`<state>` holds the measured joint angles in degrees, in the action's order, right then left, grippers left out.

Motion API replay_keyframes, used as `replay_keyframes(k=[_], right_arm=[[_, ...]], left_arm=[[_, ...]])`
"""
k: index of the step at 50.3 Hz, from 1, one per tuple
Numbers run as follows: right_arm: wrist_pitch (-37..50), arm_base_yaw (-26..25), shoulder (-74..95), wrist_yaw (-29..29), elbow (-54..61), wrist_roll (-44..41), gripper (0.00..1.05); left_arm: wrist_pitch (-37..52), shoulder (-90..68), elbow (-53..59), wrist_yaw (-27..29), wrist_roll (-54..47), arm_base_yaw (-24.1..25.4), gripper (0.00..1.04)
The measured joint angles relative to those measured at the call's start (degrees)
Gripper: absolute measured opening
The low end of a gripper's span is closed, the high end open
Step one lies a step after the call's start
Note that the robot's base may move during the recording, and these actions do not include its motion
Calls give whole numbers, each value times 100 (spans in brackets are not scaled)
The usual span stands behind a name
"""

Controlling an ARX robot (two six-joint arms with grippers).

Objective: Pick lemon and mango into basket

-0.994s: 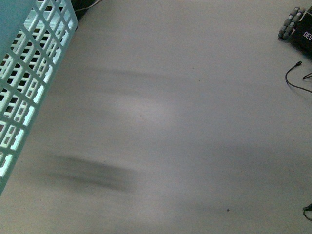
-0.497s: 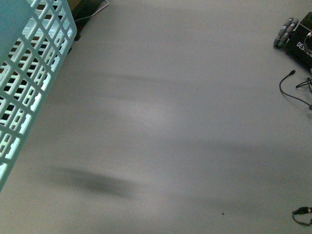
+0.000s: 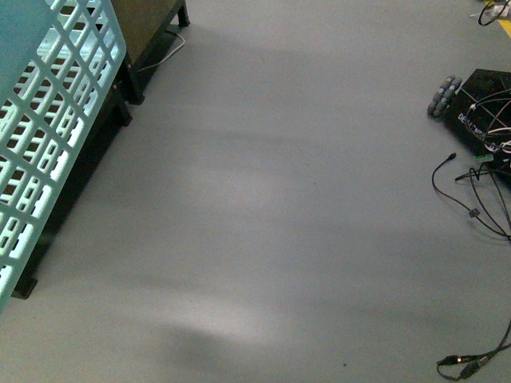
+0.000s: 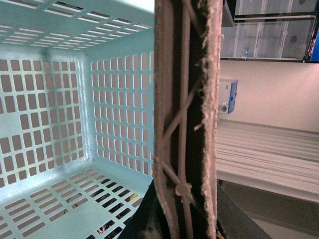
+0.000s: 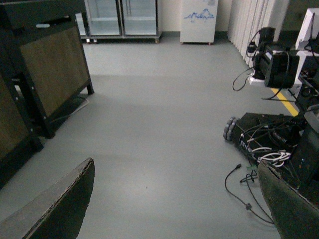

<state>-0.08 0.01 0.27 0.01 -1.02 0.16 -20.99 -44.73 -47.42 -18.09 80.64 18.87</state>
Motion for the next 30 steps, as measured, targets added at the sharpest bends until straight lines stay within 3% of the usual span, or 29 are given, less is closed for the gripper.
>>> replay_keyframes(k=[30], right_arm=[[0,0,0,2,0,2,96]], left_arm=[[0,0,0,0,0,0,7]])
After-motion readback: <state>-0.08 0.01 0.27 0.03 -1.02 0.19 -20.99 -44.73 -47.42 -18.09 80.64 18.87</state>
